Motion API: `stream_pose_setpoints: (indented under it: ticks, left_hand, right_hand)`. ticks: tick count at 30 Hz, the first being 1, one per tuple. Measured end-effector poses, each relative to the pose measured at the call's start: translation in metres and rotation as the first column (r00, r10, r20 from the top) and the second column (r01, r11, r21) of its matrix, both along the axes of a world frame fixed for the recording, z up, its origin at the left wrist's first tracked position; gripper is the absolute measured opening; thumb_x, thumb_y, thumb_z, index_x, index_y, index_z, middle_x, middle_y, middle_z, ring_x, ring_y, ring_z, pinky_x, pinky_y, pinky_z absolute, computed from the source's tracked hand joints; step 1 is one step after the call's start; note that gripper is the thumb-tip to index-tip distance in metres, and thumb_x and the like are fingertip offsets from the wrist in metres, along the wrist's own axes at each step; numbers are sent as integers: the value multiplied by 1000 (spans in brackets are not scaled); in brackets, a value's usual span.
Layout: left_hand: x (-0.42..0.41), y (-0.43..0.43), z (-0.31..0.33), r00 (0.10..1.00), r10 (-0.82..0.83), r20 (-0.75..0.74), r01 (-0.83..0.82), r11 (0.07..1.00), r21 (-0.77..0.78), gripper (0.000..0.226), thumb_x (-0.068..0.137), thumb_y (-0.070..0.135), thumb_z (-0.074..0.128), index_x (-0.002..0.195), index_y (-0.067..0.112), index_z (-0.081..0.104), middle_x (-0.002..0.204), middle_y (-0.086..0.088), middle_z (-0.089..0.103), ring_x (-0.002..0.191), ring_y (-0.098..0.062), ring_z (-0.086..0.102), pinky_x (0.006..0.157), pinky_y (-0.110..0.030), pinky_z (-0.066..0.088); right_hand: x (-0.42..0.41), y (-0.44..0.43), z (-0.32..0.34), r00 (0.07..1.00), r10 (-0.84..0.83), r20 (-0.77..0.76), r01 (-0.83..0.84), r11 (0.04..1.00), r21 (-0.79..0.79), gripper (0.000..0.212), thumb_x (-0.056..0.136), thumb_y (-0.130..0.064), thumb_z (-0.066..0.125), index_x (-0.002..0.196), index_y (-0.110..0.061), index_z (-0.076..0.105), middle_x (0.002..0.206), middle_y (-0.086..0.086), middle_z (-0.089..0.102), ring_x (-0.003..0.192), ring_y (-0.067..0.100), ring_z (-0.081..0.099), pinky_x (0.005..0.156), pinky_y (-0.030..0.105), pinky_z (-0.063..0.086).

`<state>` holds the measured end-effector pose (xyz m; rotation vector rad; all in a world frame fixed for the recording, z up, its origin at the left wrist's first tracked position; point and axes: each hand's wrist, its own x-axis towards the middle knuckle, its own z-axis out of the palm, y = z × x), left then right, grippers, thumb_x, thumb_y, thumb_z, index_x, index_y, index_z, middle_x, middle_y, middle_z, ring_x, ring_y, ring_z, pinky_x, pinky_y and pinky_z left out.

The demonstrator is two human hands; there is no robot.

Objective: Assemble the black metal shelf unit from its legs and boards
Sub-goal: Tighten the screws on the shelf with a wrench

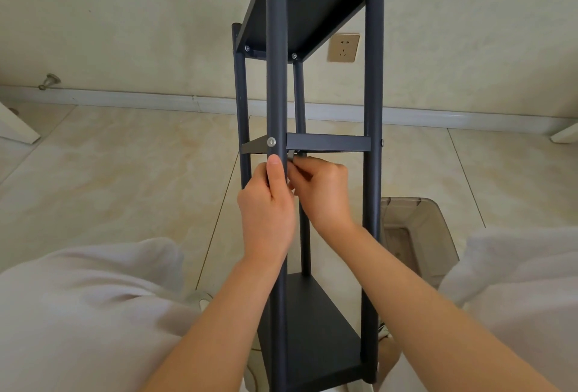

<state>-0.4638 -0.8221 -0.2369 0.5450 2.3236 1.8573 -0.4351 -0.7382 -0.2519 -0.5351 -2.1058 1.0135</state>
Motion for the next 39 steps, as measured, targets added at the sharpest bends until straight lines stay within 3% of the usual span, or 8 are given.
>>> stream_pose_setpoints:
  ticks: [7,12,15,18,23,33,36,39]
  left_hand:
    - [1,-1,2,1000,-5,-2,5,1000,-2,48,105,48,31,68,25,49,58,-1,53,53,-21,52,56,-47,49]
    - [3,1,3,1000,-25,17,24,999,22,54,97,62,29,68,21,50,57,-4,52,50,-22,51,55,-49,50]
    - [4,0,3,999,-37,23,37,999,20,60,89,70,25,70,18,50,59,-10,53,51,-22,50,54,-51,50]
    - [4,0,3,999,-39,22,39,999,13,63,89,70,25,72,16,51,60,-13,53,51,-23,51,55,-53,50]
    - [4,-1,3,999,-33,23,33,999,4,60,89,69,26,70,18,50,59,-8,51,53,-23,50,56,-53,50]
    - [4,-3,2,1000,-15,26,15,1000,-4,53,96,60,28,70,19,49,57,-5,50,51,-21,49,55,-48,49]
    - [4,-4,2,1000,-12,11,12,1000,-12,52,99,56,29,69,19,48,58,-6,51,51,-23,50,55,-52,49]
    - [3,-3,2,1000,-8,-4,8,1000,-23,50,101,54,28,69,21,49,59,-7,52,55,-27,53,57,-55,51]
  right_hand:
    - [-8,-2,-7,990,-128,-63,135,985,109,28,90,-3,68,63,1,65,53,8,58,46,15,48,49,24,42]
    - [4,0,-7,997,-72,21,72,997,5,29,95,-5,60,68,6,66,58,14,61,53,27,55,57,37,46]
    - [17,7,-2,994,-31,108,45,989,-138,32,97,-7,56,70,7,65,62,19,61,61,33,56,62,32,47]
    - [29,9,9,984,22,177,15,979,-204,32,97,-10,56,70,2,68,62,16,62,60,26,55,59,22,44]
    - [32,9,24,962,104,254,-45,972,-230,29,95,-12,57,72,-1,71,65,17,63,63,28,58,61,28,47]
    - [27,12,41,955,165,245,-103,963,-247,23,92,-12,62,75,-3,75,61,15,61,50,10,44,51,15,37]
    - [24,13,39,961,156,228,-103,968,-227,26,92,-11,63,70,0,72,62,18,61,52,19,48,53,20,40]
    - [20,10,33,968,138,212,-96,976,-197,28,93,-11,61,69,-1,72,60,10,65,53,10,56,55,15,44]
